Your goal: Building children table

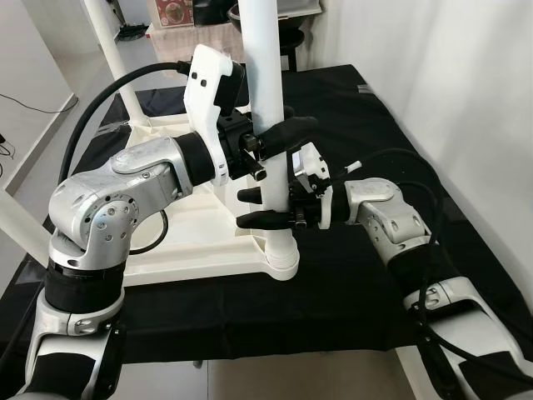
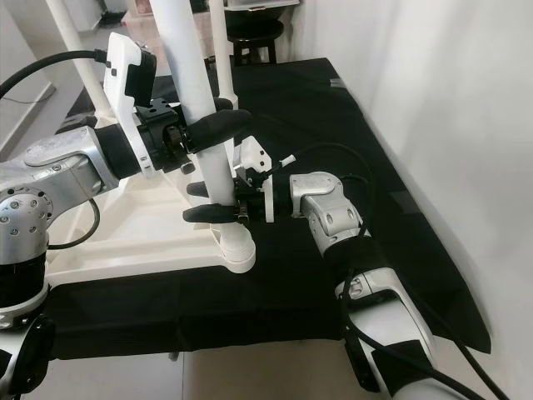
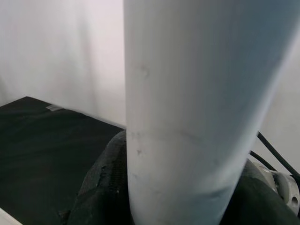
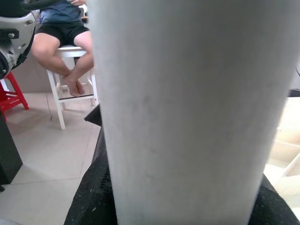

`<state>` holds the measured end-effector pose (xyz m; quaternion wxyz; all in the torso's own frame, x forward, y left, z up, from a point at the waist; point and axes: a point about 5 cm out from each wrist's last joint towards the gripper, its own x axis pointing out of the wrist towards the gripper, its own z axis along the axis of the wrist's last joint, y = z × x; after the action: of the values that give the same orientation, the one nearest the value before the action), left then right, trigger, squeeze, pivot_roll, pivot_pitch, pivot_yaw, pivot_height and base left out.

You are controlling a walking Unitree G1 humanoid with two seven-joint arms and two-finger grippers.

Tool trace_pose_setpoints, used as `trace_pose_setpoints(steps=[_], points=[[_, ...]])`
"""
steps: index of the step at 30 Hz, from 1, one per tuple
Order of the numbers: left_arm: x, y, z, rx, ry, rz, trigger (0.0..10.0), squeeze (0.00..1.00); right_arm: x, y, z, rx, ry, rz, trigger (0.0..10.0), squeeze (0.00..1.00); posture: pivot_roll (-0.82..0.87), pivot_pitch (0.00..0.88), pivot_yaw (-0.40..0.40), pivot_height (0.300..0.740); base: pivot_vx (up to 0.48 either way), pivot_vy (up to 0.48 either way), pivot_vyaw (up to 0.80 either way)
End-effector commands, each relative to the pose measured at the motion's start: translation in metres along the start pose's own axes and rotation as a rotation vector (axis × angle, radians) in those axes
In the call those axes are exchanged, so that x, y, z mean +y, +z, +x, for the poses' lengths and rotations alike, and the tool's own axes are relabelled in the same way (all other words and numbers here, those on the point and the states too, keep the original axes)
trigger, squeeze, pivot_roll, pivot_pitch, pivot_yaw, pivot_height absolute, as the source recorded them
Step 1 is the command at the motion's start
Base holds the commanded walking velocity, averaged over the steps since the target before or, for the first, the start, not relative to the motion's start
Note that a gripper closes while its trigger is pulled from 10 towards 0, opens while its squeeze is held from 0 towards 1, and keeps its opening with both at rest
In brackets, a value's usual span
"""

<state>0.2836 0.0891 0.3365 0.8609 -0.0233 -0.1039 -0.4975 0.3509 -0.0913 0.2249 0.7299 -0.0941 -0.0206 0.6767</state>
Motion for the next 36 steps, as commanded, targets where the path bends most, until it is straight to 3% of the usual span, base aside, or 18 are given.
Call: trace_pose_setpoints(steps=[1,2,3,4,5,6,16,17,19,20,23,24,25,26,27,29,36], points=[[-0.007,-0.004,0.002,0.027,-0.063,-0.019,0.0,0.00,-0.004,0.003,-0.001,-0.016,-0.021,-0.007,0.0,0.00,-0.02,0.110,0.083,0.740,0.000,0.000,0.00],[-0.007,-0.005,0.002,0.027,-0.059,-0.017,0.0,0.00,-0.004,0.003,-0.001,-0.020,-0.023,-0.007,0.0,0.00,-0.02,0.110,0.083,0.740,0.000,0.000,0.00],[-0.006,-0.005,0.003,0.027,-0.056,-0.016,0.0,0.80,-0.005,0.003,-0.002,-0.023,-0.025,-0.007,0.0,0.00,-0.02,0.110,0.083,0.740,0.000,0.000,0.00],[-0.006,-0.005,0.003,0.025,-0.056,-0.017,0.0,1.00,-0.006,0.003,-0.002,-0.031,-0.031,-0.008,0.0,0.00,-0.02,0.106,0.085,0.740,0.000,0.000,0.00],[-0.006,-0.005,0.003,0.025,-0.056,-0.017,0.0,1.00,-0.006,0.003,-0.002,-0.031,-0.031,-0.008,0.0,0.00,-0.02,0.106,0.085,0.740,0.000,0.000,0.00],[-0.007,-0.005,0.003,0.023,-0.057,-0.019,9.7,1.00,-0.006,0.002,-0.003,-0.036,-0.038,-0.007,0.0,0.00,-0.02,0.106,0.085,0.740,0.000,0.000,0.00],[-0.007,-0.003,0.004,0.017,-0.042,-0.041,10.0,1.00,-0.004,-0.013,-0.004,-0.018,-0.195,0.027,0.0,0.00,-0.03,0.110,0.080,0.740,0.000,0.000,0.00],[-0.006,-0.003,0.004,0.019,-0.033,-0.040,10.0,0.05,0.000,-0.017,-0.004,-0.013,-0.229,0.041,0.0,0.00,-0.04,0.113,0.077,0.740,0.000,0.000,0.00],[-0.005,-0.002,0.004,0.020,-0.026,-0.041,10.0,0.05,0.003,-0.019,-0.004,-0.012,-0.249,0.051,0.0,0.00,-0.04,0.113,0.077,0.740,0.000,0.000,0.00],[-0.004,-0.002,0.004,0.019,-0.011,-0.042,10.0,0.00,0.013,-0.026,-0.002,0.009,-0.302,0.085,0.0,0.00,-0.04,0.113,0.077,0.740,0.000,0.000,0.00],[-0.003,-0.001,0.004,0.016,0.003,-0.041,10.0,0.00,0.026,-0.036,0.001,0.058,-0.392,0.139,0.0,0.00,-0.03,0.119,0.061,0.740,0.000,0.000,0.00],[-0.002,-0.001,0.004,0.015,0.009,-0.041,10.0,0.00,0.040,-0.048,0.009,0.113,-0.524,0.187,0.0,0.00,-0.03,0.122,0.054,0.740,0.000,0.000,0.00],[-0.002,-0.001,0.004,0.015,0.009,-0.041,10.0,0.00,0.040,-0.048,0.009,0.113,-0.524,0.187,0.0,0.00,-0.03,0.122,0.054,0.740,0.000,0.000,0.00],[-0.002,0.000,0.003,0.013,0.015,-0.041,10.0,0.00,0.058,-0.057,0.016,0.148,-0.657,0.253,0.0,0.00,-0.03,0.126,0.057,0.740,0.000,0.000,0.00],[-0.002,0.000,0.003,0.013,0.015,-0.041,10.0,0.00,0.058,-0.057,0.016,0.148,-0.657,0.253,0.0,0.00,-0.03,0.126,0.057,0.740,0.000,0.000,0.00],[0.000,0.000,0.002,0.013,0.024,-0.043,10.0,0.00,0.081,-0.063,0.027,0.166,-0.777,0.346,0.0,0.00,-0.05,0.121,0.069,0.740,0.000,0.000,0.00],[0.000,0.001,0.005,0.009,0.021,-0.039,10.0,0.00,0.071,-0.052,0.038,0.133,-0.805,0.329,0.0,0.00,-0.04,0.111,0.068,0.740,0.000,0.000,0.00]])
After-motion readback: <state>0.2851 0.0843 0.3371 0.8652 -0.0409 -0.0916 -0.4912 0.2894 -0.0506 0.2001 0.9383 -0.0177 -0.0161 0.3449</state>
